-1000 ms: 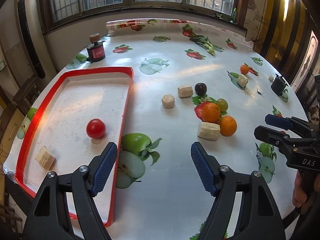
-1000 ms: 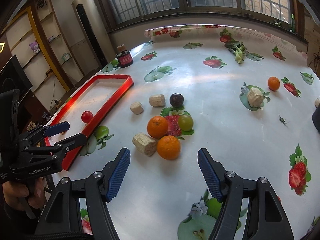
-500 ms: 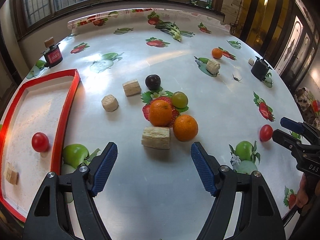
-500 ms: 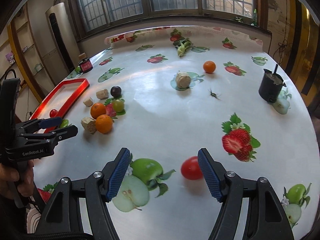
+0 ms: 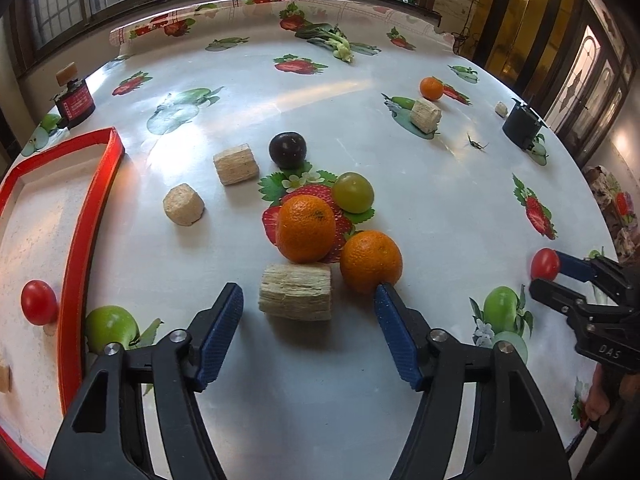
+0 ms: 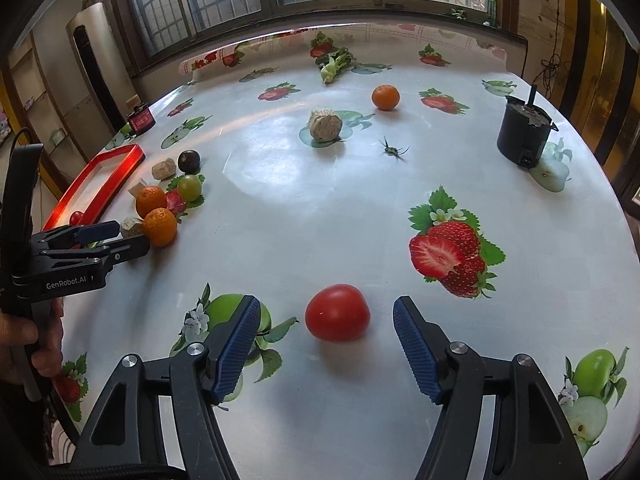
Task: Organize fruits
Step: 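Grasp a second wooden block with the left tool while the right tool grasps another tomato, then carry the block and tomato into the red tray and open both tools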
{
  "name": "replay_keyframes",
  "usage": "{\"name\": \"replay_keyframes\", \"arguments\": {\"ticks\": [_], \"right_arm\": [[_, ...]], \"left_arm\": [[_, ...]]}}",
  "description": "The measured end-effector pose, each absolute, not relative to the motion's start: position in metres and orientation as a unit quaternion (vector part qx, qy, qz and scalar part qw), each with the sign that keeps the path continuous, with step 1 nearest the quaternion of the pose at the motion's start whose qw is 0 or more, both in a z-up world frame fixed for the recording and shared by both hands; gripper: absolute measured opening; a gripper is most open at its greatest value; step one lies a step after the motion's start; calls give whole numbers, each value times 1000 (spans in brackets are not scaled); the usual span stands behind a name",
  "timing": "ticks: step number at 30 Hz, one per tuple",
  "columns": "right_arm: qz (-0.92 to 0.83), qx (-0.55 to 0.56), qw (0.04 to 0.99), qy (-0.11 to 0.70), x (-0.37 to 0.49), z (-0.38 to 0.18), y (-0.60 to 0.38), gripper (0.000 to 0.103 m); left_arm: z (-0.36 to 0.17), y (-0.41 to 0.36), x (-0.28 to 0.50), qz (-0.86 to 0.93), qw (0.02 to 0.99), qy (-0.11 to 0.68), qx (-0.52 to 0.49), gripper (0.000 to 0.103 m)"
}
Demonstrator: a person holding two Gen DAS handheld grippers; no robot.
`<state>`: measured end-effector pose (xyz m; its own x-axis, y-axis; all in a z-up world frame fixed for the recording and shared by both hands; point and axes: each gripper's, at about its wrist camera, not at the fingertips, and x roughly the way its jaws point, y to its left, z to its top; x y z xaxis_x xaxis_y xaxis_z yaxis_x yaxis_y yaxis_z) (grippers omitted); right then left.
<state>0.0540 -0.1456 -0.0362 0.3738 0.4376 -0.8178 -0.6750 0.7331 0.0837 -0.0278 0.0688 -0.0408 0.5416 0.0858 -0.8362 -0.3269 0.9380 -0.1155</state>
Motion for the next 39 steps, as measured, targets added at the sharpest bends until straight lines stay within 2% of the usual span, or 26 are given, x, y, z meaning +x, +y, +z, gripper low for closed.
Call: {"name": "replay_keyframes", "arguments": {"ticks": [1,3,4,6,39], "right_arm": [[337,-141,816,448,54,-40,-143,54],[327,-156,818,448,52,-45,-139,47],[323,-162,821,443,51,-44,-139,39],[325,-158,820,443,50,-42,-139,35],[433,-170,788,404,-2,-7,-65,35]], "left_arm": [[-40,68,-28,113,870,461,-131,58],[-39,66,-28,103,874,459,-127,36],[-40,66,-28,106,873,461,-120,32],[-40,66,-30,102,874,459,-121,32],[2,101,-102,158,891,403,-139,32]]}}
